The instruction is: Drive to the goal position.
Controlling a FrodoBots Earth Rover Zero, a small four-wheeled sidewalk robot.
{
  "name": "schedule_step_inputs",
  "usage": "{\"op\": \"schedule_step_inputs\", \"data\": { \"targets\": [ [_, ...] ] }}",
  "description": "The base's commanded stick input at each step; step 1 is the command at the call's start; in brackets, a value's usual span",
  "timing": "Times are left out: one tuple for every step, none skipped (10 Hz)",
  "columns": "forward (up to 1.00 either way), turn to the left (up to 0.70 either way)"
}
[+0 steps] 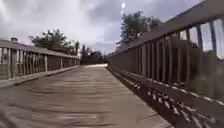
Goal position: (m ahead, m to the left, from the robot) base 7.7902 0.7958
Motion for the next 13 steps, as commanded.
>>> {"op": "schedule_step_inputs", "data": {
  "targets": [
    [0.85,0.33],
    [0.85,0.15],
    [0.85,0.00],
    [0.85,0.00],
    [0.85,0.00],
    [0.85,0.00],
    [0.85,0.19],
    [0.85,0.27],
    [0.85,0.11],
    [0.85,0.00],
    [0.85,0.00],
    [0.85,0.00],
    [0.85,0.00]
  ]
}}
